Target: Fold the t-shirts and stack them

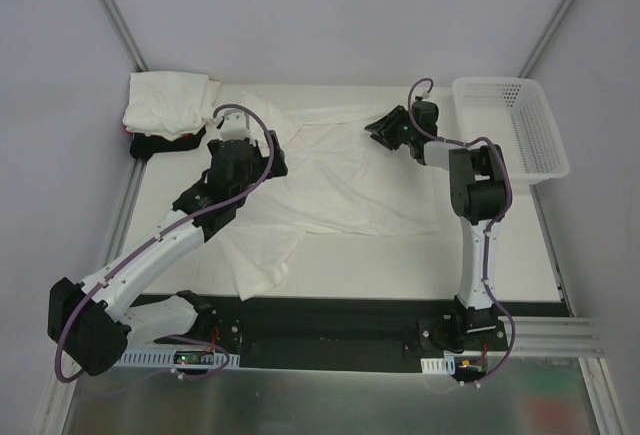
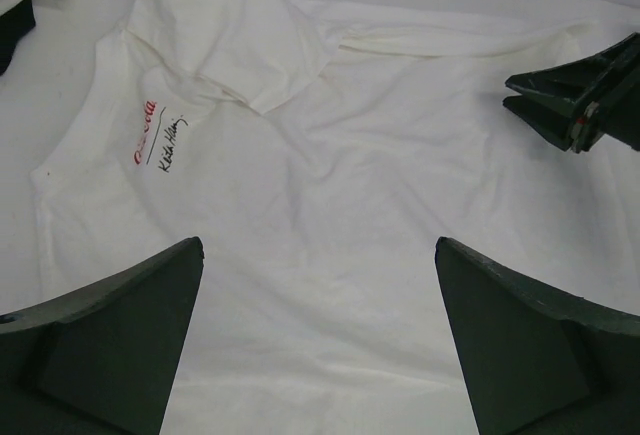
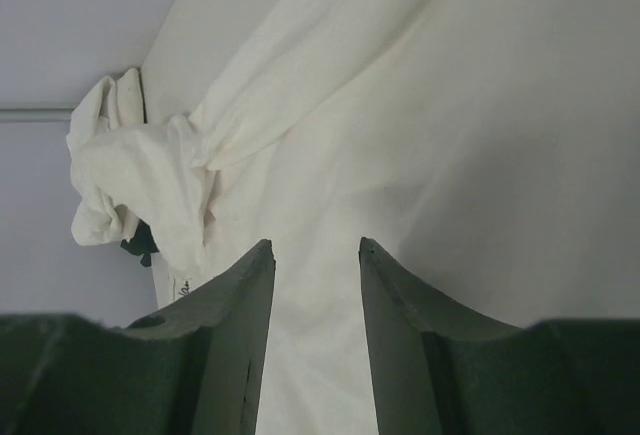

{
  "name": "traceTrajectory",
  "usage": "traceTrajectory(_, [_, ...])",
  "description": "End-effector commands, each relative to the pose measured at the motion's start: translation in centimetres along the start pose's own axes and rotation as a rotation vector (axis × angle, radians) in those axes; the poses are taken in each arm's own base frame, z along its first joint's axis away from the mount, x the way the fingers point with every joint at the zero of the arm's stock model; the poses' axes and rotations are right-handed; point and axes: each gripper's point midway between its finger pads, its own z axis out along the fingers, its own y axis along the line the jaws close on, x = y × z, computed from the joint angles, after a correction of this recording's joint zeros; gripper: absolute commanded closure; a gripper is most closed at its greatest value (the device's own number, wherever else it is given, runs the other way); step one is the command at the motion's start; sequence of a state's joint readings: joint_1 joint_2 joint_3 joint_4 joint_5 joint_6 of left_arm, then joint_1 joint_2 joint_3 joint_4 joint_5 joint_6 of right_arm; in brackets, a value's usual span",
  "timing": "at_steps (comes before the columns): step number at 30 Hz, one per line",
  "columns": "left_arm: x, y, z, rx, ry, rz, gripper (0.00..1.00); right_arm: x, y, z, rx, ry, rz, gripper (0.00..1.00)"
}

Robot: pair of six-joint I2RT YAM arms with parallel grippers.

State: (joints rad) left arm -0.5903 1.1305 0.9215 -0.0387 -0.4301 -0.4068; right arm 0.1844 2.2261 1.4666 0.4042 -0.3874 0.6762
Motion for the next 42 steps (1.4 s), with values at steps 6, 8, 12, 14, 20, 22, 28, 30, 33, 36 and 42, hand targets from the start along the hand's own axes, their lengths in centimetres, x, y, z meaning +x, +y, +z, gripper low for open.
traceTrajectory(6, [-1.1,1.4,-1.5,-0.045,-0.073,-0.021,0.01,-1.4,-2.9,2.5,-0.014,-0.004,0.067,0.58])
traceTrajectory(8, [-1.2,1.3,-1.6,-0.04,-0.076,-0.02,0.01,-1.2,-3.8,2.5,0.001,0.0,0.07,0.58])
traceTrajectory(12, [-1.4,1.7,-2.0,-0.046,-0.091,-0.023,0.01,-1.3,-4.6,2.2,0.015,-0.002,0.087,0.58])
traceTrajectory(14, [-1.6,2.0,-2.2,-0.055,-0.098,-0.025,0.01,-0.9,-5.5,1.6,0.034,-0.001,0.103,0.58])
traceTrajectory(20, [-3.0,2.1,-2.8,-0.057,-0.136,-0.015,0.01,0.7,-6.4,-1.2,0.043,-0.019,0.149,0.58])
traceTrajectory(22, [-3.5,2.1,-2.9,-0.06,-0.145,-0.009,0.01,1.8,-6.6,-2.5,0.038,-0.019,0.17,0.58])
traceTrajectory(28, [-4.9,2.0,-3.5,-0.057,-0.176,0.005,0.01,4.1,-6.7,-6.1,0.031,-0.014,0.176,0.58])
traceTrajectory(30, [-5.2,2.0,-3.8,-0.054,-0.187,0.003,0.01,4.2,-6.0,-7.1,0.017,-0.016,0.161,0.58])
traceTrajectory(33, [-5.3,2.1,-4.2,-0.05,-0.195,-0.001,0.01,4.4,-5.8,-7.5,0.01,-0.018,0.158,0.58])
traceTrajectory(36, [-5.2,2.4,-4.0,-0.068,-0.196,-0.001,0.01,3.9,-4.9,-7.3,-0.019,-0.017,0.158,0.58])
traceTrajectory(42, [-4.9,2.0,0.0,-0.139,-0.142,0.075,0.01,1.2,-1.2,-7.8,-0.098,-0.054,0.129,0.57])
